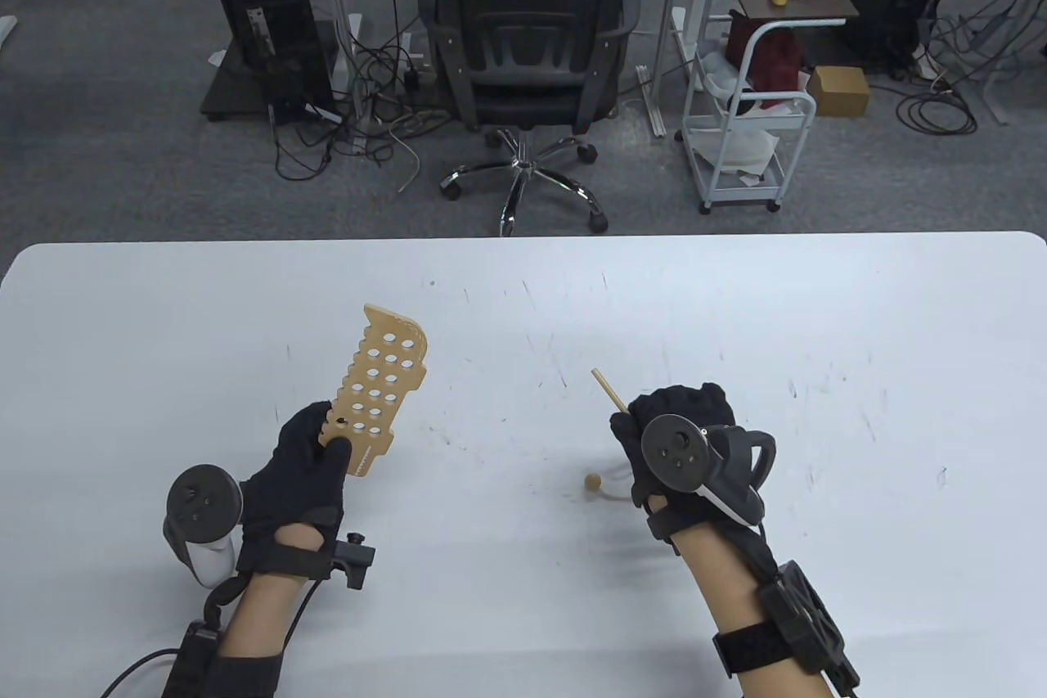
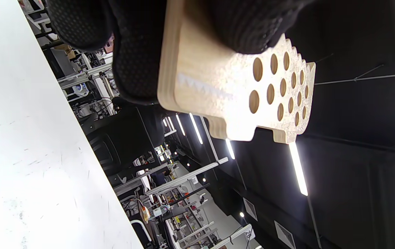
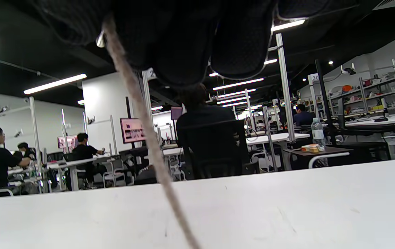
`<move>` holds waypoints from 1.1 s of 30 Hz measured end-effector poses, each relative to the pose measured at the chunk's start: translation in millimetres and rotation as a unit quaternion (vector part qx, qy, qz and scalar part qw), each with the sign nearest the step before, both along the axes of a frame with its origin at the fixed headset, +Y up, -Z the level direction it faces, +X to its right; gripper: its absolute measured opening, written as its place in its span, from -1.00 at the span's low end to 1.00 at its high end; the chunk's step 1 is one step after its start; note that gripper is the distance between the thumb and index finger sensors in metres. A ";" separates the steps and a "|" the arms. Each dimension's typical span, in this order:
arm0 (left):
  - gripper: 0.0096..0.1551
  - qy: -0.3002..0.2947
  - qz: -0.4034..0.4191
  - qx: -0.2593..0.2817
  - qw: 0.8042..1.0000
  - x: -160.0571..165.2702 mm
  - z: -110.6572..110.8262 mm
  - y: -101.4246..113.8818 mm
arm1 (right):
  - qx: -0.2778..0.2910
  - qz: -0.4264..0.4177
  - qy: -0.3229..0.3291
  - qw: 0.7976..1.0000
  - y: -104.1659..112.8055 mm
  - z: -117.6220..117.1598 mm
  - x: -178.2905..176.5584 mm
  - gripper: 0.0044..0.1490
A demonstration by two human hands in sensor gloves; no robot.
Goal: Thread rope through all holes on crocodile lacing toy
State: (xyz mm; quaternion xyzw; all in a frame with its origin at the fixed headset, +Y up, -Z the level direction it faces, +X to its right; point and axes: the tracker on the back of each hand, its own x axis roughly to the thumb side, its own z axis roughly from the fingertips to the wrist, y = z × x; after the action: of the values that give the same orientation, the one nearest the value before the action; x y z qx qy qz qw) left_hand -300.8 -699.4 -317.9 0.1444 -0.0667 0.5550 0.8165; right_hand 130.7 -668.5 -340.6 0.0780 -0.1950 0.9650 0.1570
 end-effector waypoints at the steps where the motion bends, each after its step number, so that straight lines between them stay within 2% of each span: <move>1: -0.34 0.000 -0.002 -0.002 1.000 0.4 -0.1 -0.7 | 0.013 -0.010 0.004 1.000 1.4 4.8 -0.8 -0.54; 5: -0.34 0.000 -0.010 -0.007 1.000 3.1 -0.4 -3.4 | 0.056 -0.033 0.017 0.998 -0.4 21.8 -5.1 -0.54; 12: -0.35 -0.006 -0.031 -0.013 0.999 10.2 -0.3 -5.5 | 0.099 -0.064 0.028 0.993 -10.5 37.3 -4.2 -0.54; 16: -0.35 -0.003 -0.046 -0.016 0.999 13.9 1.1 -5.9 | 0.078 -0.080 0.033 0.993 -19.3 39.0 -2.5 -0.54; 33: -0.35 -0.008 -0.092 -0.018 0.996 25.4 3.4 -9.2 | 0.084 -0.119 0.045 0.988 -16.4 47.8 3.4 -0.55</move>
State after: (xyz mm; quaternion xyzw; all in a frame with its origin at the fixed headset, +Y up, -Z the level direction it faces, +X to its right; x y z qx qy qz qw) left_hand -275.4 -708.5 -314.5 0.1181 -0.0763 0.4801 0.8659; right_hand 134.0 -684.9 -292.8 0.1106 -0.2763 0.9151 0.2722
